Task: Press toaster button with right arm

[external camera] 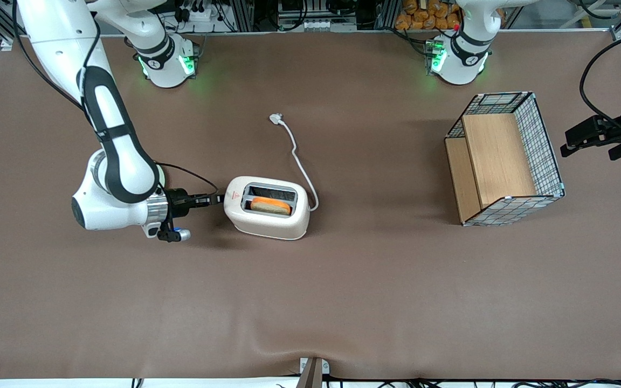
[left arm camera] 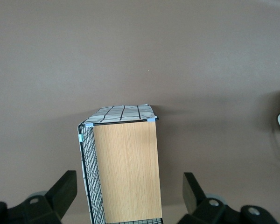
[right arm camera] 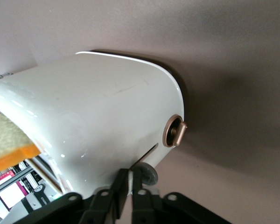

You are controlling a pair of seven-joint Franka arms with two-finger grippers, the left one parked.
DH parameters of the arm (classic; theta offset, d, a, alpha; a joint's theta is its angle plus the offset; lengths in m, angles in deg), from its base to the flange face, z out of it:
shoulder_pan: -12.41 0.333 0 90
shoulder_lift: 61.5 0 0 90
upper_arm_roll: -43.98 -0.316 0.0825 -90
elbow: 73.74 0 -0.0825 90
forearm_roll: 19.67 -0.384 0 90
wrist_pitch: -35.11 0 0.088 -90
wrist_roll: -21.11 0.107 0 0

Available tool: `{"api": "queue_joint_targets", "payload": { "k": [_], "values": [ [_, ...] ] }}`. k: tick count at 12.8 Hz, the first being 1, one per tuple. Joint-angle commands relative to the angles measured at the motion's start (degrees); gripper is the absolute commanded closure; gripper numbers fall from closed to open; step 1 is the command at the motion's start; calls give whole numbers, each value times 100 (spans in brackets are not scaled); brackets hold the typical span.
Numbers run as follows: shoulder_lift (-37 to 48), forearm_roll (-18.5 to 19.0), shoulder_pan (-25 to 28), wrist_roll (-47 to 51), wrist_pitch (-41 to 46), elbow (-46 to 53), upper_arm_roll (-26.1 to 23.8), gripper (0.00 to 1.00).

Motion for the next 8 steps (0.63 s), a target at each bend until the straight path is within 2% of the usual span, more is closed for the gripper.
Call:
{"api": "queue_joint_targets", "payload": {
  "k": [1,8],
  "values": [
    [366,202,-134,204,141,-10,42,0],
    [569,1405,-196,327,1924,1289,1034,0]
  ]
}}
